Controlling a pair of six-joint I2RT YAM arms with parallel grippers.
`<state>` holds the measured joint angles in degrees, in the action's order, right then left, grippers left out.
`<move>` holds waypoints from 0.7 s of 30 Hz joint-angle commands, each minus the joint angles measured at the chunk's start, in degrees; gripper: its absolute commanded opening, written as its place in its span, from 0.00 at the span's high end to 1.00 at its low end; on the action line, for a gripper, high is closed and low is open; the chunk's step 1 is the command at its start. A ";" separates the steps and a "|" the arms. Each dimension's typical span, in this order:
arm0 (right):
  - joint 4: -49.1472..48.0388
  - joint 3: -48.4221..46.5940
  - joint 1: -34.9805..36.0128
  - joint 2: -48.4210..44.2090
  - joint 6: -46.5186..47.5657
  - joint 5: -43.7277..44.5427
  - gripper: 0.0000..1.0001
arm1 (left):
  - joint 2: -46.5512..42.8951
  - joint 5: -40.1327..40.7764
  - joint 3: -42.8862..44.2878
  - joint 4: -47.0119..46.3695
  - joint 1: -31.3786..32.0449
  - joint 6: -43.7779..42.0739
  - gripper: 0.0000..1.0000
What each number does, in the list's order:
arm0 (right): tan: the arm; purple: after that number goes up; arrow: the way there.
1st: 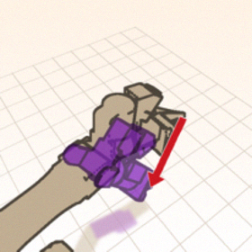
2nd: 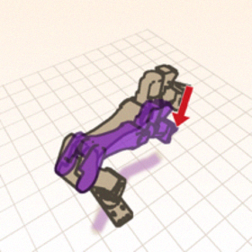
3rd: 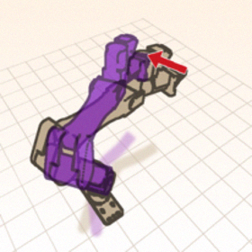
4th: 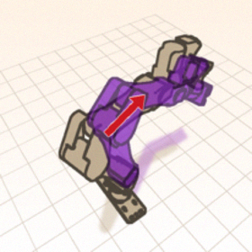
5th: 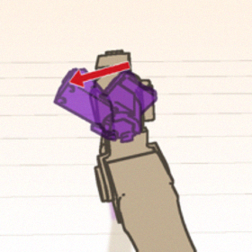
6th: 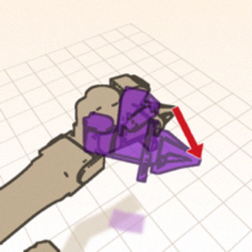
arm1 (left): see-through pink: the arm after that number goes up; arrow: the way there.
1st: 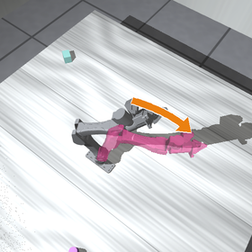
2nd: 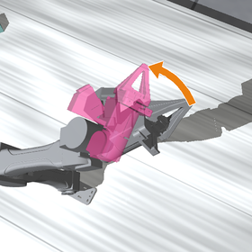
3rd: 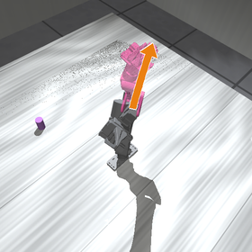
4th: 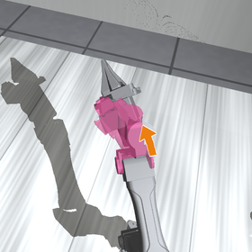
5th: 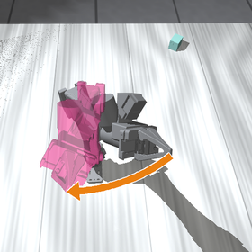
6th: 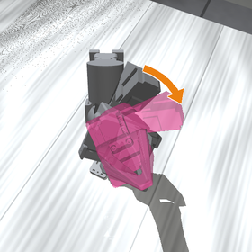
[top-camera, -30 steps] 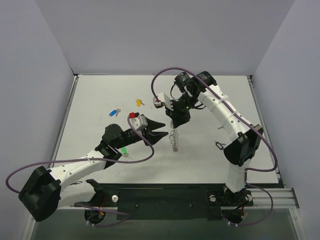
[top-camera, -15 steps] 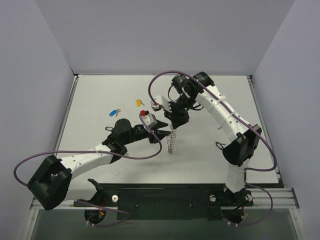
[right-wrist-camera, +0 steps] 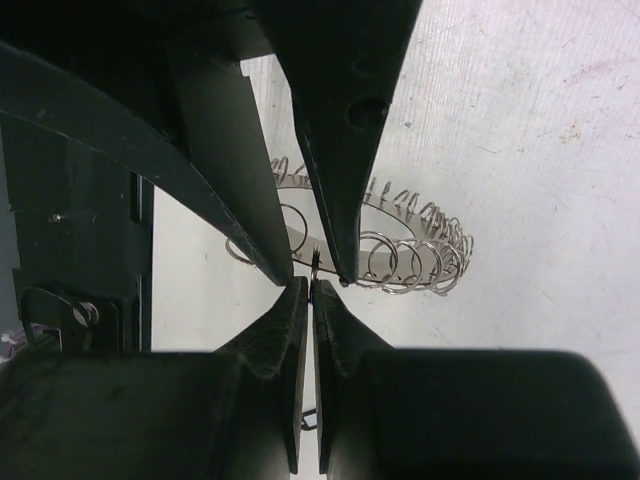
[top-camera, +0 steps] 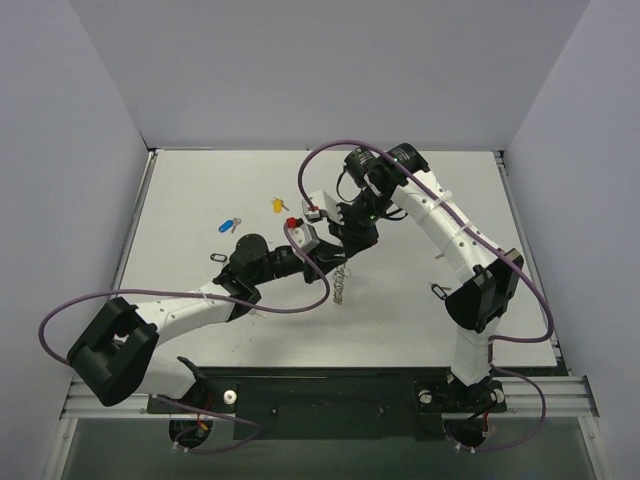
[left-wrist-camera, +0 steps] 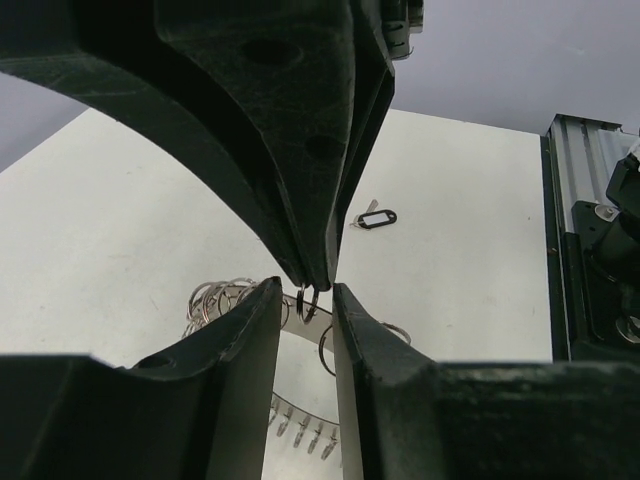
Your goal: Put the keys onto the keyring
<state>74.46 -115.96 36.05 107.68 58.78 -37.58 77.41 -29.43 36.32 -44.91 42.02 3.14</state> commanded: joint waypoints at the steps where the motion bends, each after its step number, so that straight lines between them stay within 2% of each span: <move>1: 13.00 -0.93 0.33 -0.89 1.60 -2.49 1.00 | 1.25 -2.47 2.71 -6.33 -0.10 1.87 0.67; 7: 13.08 -0.76 0.33 -0.89 1.68 -2.41 1.00 | 1.78 -4.05 3.15 -5.37 -0.10 1.61 0.99; 18: 12.65 -0.76 0.16 -0.98 1.25 -3.63 1.00 | -0.32 -3.18 1.92 -2.90 -0.18 0.38 1.00; 19: 12.64 -0.84 -0.10 -1.24 1.07 -4.16 0.96 | -0.76 -2.39 1.40 -3.08 -0.18 0.38 1.00; 20: 12.64 -0.84 -0.71 -1.33 0.81 -4.95 0.83 | -1.03 -2.21 1.13 -3.61 -0.27 0.38 1.00; 21: 12.64 -0.84 -1.16 -1.59 0.72 -5.57 0.75 | -1.73 -2.30 0.43 -4.05 -0.45 0.55 1.00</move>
<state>75.57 -115.94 35.83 107.68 59.77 -37.65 78.61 -31.88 36.62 -45.98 41.80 4.10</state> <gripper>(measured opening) 0.125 0.018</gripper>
